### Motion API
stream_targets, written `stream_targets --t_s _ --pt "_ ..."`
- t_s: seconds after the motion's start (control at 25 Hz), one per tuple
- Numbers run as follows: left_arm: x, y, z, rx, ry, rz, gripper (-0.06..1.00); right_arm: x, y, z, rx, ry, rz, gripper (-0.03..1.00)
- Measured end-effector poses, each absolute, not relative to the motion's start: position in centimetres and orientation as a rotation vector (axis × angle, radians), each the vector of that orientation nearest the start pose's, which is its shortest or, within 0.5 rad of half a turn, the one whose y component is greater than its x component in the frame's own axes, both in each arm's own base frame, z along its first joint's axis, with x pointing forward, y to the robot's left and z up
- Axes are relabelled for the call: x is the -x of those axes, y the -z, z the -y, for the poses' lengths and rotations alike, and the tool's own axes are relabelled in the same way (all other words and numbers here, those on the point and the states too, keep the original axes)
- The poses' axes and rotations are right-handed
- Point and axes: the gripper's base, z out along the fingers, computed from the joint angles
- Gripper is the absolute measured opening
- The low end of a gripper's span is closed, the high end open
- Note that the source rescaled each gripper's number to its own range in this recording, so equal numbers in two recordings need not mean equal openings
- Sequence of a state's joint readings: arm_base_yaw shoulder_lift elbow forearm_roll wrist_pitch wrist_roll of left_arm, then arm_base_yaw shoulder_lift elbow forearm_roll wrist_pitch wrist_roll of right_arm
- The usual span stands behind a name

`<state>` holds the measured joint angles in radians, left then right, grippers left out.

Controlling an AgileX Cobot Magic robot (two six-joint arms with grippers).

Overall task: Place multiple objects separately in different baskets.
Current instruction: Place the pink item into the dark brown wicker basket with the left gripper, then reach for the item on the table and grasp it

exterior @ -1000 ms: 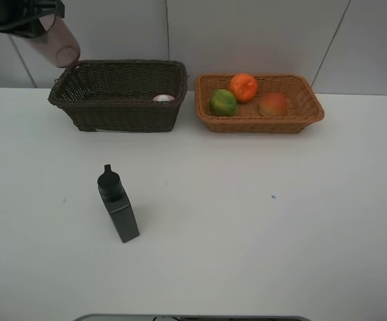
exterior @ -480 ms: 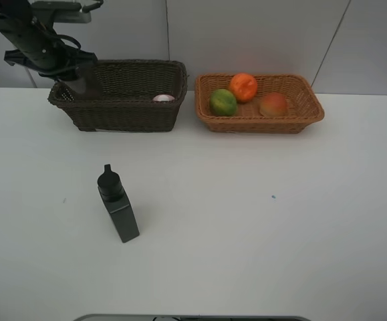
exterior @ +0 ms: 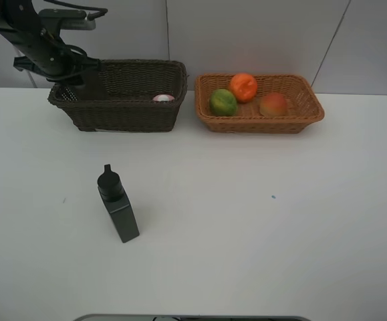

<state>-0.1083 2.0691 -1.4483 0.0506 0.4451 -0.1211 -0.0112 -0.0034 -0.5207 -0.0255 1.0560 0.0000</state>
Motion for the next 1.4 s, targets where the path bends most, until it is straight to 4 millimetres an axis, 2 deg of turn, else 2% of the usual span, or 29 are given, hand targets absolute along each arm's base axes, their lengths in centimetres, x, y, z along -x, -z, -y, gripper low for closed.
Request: stream_targets --t_s 0.32,0.4,0.44,0.48,0.64,0.68,0.76,0.88,1.08,1.2,1.4 --pt "-44.5 -16.7 4.6 -0.033 0.044 -2.548 0.00 0.8 -28.3 0.2 -0.019 0.033 -2.015 1.00" --pt "-44.5 -16.7 4.7 -0.034 0.045 -2.548 0.03 0.8 -28.3 0.2 -0.019 0.033 -2.015 1.00" --pt "-44.5 -16.7 4.7 -0.035 0.045 -2.548 0.08 0.8 -28.3 0.2 -0.019 0.033 -2.015 1.00" --pt "-44.5 -16.7 4.7 -0.034 0.046 -2.548 0.17 0.8 -28.3 0.2 -0.019 0.033 -2.015 1.00" --pt "-44.5 -16.7 4.8 -0.029 0.054 -2.548 0.68 0.8 -28.3 0.2 -0.021 0.033 -2.015 1.00" --pt "-44.4 -16.7 5.0 -0.032 0.056 -2.548 0.78 0.8 -28.3 0.2 -0.021 0.033 -2.015 1.00" --pt "-44.4 -16.7 5.2 -0.032 0.063 -2.548 0.87 0.8 -28.3 0.2 -0.021 0.033 -2.015 1.00" --pt "-44.4 -16.7 5.4 -0.032 0.068 -2.550 0.91 0.8 -28.3 0.2 -0.021 0.033 -2.015 1.00" --pt "-44.1 -17.4 5.3 -0.032 0.066 -2.560 0.91 0.8 -28.3 0.2 -0.021 0.033 -2.015 1.00" --pt "-43.7 -18.9 5.3 -0.031 0.066 -2.553 0.91 0.8 -28.3 0.2 -0.021 0.033 -2.015 1.00" --pt "-42.5 -22.7 5.2 -0.031 0.072 -2.500 0.91 0.8 -28.3 0.2 -0.021 0.033 -2.015 1.00"
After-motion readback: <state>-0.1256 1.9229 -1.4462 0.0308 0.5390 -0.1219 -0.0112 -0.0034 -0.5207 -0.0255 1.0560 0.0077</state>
